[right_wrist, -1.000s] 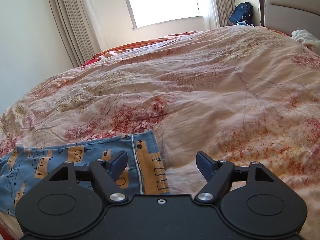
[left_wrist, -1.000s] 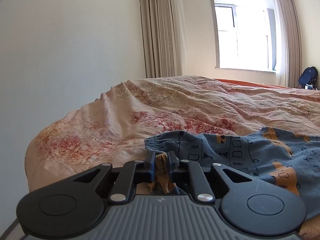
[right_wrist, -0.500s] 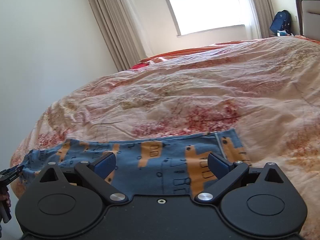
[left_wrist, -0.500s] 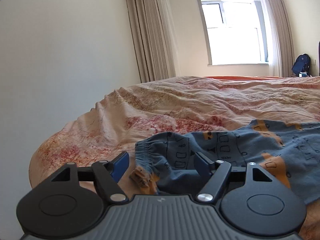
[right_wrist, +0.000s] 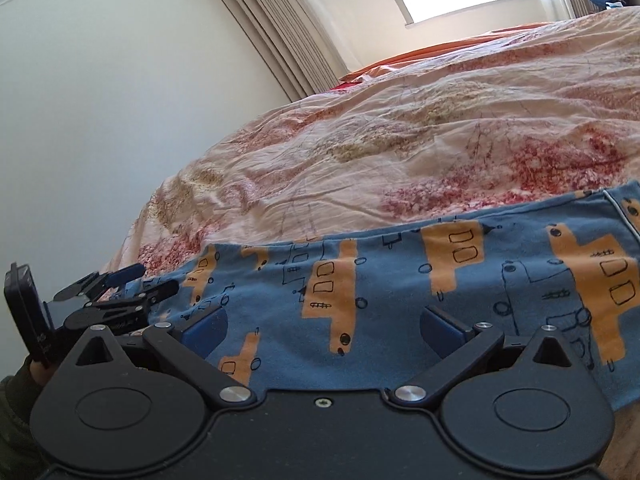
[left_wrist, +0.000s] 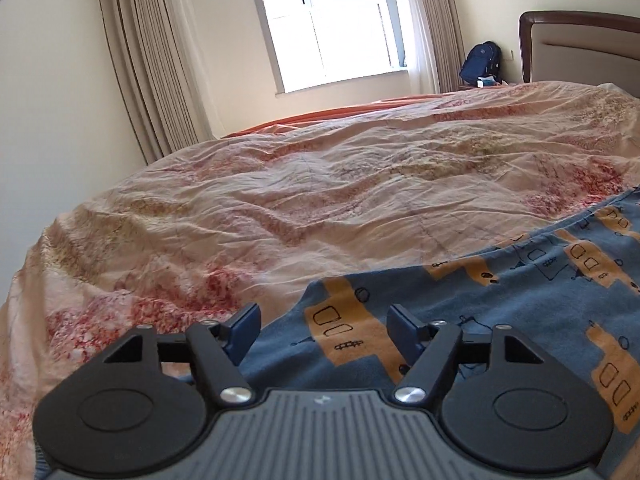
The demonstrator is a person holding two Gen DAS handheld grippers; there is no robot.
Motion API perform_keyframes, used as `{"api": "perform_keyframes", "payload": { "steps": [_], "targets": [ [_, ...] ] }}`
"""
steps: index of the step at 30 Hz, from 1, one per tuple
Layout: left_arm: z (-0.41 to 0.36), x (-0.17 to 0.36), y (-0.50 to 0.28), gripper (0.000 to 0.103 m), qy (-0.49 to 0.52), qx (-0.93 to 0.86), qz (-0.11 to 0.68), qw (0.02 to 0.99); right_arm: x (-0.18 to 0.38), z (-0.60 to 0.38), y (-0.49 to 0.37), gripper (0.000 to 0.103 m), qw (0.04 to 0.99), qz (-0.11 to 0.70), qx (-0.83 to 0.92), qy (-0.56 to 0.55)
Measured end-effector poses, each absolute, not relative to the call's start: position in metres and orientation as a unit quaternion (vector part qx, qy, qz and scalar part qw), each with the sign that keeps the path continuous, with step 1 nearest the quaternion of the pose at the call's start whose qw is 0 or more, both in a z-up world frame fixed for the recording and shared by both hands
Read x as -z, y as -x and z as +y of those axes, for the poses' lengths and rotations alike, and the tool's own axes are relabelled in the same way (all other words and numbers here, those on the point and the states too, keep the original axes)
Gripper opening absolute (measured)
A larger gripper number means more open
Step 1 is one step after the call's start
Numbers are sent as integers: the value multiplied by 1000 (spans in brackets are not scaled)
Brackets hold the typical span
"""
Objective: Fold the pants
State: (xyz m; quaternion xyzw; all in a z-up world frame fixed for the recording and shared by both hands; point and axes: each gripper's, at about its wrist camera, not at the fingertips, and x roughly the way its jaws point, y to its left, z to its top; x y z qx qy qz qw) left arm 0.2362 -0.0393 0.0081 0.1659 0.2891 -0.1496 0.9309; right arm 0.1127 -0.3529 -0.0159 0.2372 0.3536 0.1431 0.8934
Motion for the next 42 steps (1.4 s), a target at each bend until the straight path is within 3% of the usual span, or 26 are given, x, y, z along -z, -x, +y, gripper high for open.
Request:
{"api": "perform_keyframes", "payload": {
  "steps": [1,4,6,8,13,16,18,19,20,29,33,42],
  "targets": [
    [-41,-3,-247,64,-165,152,300,927,21,-355,-112,102,892,359,-134,-238],
    [-39,7,-271,63,-145,162,326,920,21,-361,-107,102,894,343,-137,-253],
    [-37,8,-281,55,-126,173,341,915,22,-363,-106,102,893,334,-144,-265],
    [-38,7,-283,24,-124,177,343,914,25,-362,-109,102,891,339,-144,-265],
    [-51,12,-285,23,-158,149,320,922,25,-362,-110,102,891,338,-143,-267],
    [-56,8,-281,27,-146,130,313,930,26,-366,-109,102,890,334,-134,-279],
    [-61,0,-274,47,-132,128,307,934,26,-369,-107,102,890,329,-124,-290],
    [-64,-4,-270,70,-126,125,306,935,27,-373,-106,102,890,324,-117,-299],
    [-68,-9,-266,80,-121,122,304,937,27,-375,-105,102,889,320,-112,-307],
    [-116,-47,-222,100,-104,150,284,941,17,-406,-78,102,891,248,-69,-373],
    [-144,-54,-206,102,-105,188,273,938,8,-428,-47,103,896,224,-27,-383],
    [-225,-39,-194,102,-108,311,258,908,21,-496,2,103,898,253,58,-354]
  ]
}}
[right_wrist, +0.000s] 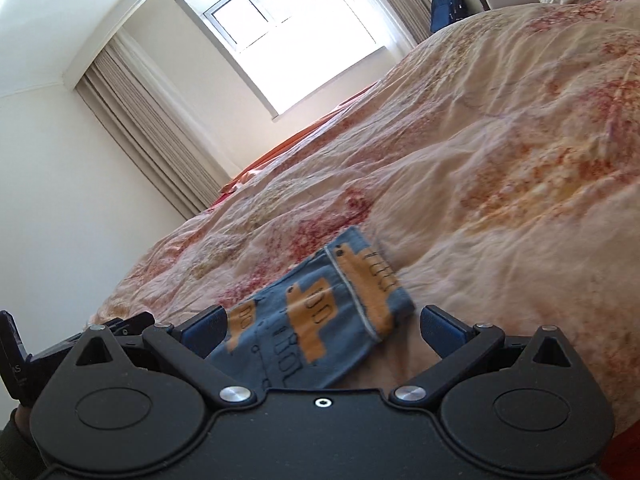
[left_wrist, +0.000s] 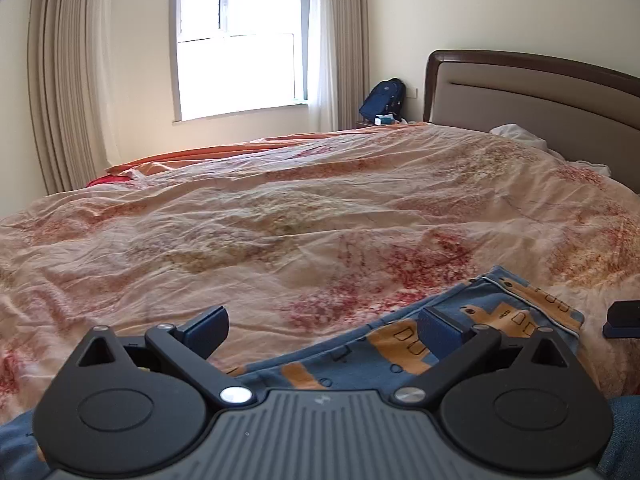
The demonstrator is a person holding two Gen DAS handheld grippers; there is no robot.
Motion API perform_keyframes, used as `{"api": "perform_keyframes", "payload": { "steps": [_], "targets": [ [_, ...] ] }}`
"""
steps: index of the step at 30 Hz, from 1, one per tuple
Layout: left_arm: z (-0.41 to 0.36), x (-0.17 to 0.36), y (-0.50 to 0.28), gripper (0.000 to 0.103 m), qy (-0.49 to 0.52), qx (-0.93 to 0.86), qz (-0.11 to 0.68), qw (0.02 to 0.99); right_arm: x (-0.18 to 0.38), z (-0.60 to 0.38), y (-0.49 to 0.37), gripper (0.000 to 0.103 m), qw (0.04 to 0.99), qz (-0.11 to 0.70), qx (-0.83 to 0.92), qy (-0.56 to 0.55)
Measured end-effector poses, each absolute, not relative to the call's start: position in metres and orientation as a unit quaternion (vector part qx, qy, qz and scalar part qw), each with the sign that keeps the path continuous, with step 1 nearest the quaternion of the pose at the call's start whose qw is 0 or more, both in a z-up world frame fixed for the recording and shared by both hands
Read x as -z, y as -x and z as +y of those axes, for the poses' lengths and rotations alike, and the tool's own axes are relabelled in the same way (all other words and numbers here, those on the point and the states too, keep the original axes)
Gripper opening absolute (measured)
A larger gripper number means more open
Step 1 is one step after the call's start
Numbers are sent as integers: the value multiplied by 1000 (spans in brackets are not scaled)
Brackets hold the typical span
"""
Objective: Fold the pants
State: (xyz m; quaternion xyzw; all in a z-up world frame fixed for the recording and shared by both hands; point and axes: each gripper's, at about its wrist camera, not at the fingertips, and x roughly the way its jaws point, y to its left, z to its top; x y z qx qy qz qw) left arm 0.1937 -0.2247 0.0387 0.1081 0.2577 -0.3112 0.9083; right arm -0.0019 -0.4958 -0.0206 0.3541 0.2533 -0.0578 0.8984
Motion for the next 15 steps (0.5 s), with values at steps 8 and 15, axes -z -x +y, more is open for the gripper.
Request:
{"api": "perform_keyframes", "payload": {
  "steps": [8,15],
  "targets": [
    [-283,3,-203,102,-164,337,259,890,47,-510,5,103,902,245,-47,-351],
    [-281,38,-238,103,-112,295,322,893,56,-515,-24,77,899,263,-66,-346]
  ]
}}
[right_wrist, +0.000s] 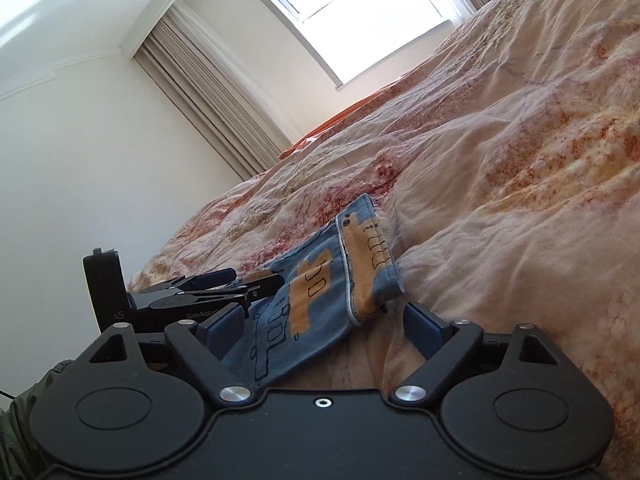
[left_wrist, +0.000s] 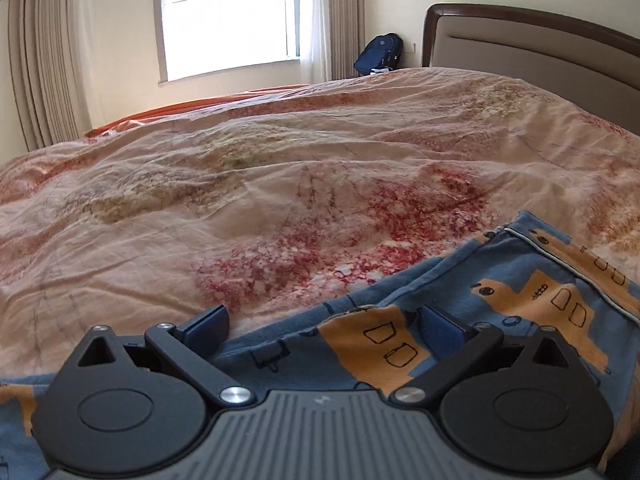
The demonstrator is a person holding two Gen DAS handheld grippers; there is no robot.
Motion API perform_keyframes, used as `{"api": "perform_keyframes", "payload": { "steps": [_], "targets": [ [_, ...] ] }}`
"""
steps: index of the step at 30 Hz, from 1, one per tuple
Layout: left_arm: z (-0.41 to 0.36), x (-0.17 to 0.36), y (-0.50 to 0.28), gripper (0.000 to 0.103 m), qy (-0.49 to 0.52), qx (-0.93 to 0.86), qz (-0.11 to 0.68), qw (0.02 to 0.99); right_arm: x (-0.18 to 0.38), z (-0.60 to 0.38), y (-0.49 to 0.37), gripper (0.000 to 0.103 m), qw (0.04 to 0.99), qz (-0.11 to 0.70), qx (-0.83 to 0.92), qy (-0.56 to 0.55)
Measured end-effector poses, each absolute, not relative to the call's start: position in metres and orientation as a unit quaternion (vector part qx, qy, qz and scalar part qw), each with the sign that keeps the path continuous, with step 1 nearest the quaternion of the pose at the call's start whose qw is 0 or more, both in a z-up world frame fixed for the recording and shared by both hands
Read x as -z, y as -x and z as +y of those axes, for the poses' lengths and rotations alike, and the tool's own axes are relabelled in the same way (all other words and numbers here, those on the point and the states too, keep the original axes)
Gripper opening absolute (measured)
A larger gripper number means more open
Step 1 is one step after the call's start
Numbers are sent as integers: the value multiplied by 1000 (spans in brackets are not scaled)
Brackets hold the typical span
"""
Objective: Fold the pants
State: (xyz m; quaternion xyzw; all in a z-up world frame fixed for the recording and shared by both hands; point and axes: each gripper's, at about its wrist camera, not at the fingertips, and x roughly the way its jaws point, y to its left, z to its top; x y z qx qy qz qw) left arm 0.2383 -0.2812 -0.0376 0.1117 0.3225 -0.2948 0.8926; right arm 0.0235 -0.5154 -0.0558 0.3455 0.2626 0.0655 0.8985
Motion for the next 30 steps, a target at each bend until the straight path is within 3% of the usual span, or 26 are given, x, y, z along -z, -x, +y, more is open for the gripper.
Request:
{"api": "perform_keyframes", "payload": {
  "steps": [1,3,9,15,24,30],
  "targets": [
    [-280,39,-242,103,-102,290,326,894,58,-516,-28,73,897,266,-65,-347],
    [-279,41,-245,103,-96,287,329,895,61,-518,-35,54,895,273,-61,-348],
    [-280,36,-243,103,-98,279,324,899,71,-527,-48,23,893,272,-48,-354],
    [-277,-1,-244,102,-8,300,352,887,44,-495,-45,20,940,264,-31,-215],
    [-292,-31,-236,101,110,416,433,792,10,-421,-49,20,968,244,-45,28],
    [-290,-24,-234,86,106,403,457,786,4,-376,-52,16,958,236,-84,139]
  ]
}}
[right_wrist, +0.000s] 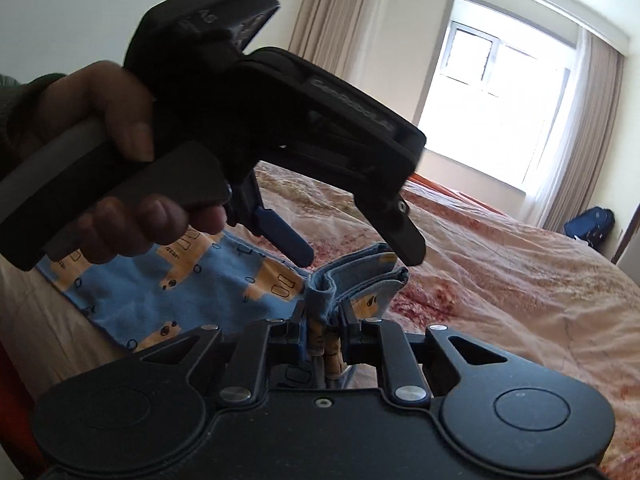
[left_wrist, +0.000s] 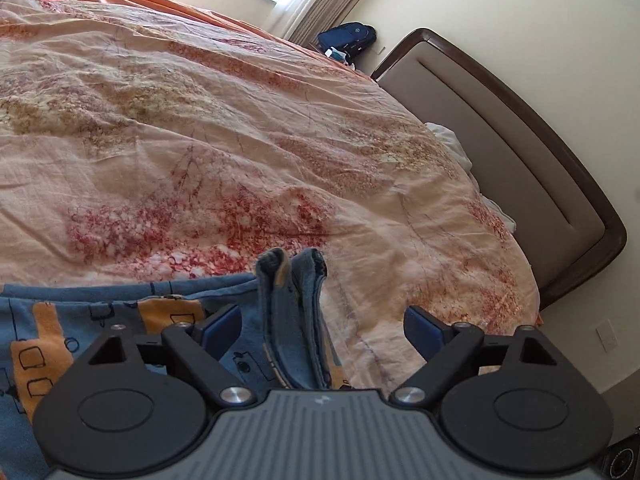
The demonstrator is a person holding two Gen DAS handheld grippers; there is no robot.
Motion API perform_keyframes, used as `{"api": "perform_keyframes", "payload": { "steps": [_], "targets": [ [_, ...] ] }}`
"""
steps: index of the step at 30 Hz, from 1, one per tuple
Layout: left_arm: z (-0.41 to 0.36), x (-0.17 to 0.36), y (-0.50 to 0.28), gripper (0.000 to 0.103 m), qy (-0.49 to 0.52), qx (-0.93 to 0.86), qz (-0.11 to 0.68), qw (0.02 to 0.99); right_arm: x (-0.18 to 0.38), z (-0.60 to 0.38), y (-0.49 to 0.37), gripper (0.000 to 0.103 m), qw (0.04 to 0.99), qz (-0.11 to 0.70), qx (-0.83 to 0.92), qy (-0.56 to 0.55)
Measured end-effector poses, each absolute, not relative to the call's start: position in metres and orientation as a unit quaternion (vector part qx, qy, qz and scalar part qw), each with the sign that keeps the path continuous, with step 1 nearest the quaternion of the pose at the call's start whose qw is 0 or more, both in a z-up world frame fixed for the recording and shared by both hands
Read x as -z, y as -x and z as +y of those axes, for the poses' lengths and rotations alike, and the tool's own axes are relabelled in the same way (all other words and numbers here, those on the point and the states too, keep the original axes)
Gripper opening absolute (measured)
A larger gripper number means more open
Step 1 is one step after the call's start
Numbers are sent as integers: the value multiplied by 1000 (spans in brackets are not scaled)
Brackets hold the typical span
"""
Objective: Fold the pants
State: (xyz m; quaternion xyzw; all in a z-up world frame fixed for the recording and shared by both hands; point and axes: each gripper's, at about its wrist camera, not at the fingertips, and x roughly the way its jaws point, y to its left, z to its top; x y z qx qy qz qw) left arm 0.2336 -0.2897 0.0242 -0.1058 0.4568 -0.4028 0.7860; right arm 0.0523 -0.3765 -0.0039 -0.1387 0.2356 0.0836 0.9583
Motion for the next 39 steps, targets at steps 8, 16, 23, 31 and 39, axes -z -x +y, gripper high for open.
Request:
{"api": "perform_keyframes", "payload": {
  "steps": [8,16,23,31,39],
  "targets": [
    [-282,-3,-237,28,130,367,474,790,3,-364,-54,15,954,239,-90,154],
    [-267,-14,-222,10,153,363,456,798,2,-360,-49,15,954,246,-84,150],
    [-214,-41,-206,10,170,348,423,819,-23,-330,-40,15,956,227,-99,158],
    [-116,-37,-207,10,217,307,420,826,-39,-261,-47,15,951,223,-150,154],
    [-66,11,-217,10,233,287,437,820,-2,-208,-66,15,941,265,-174,121]
  ]
}}
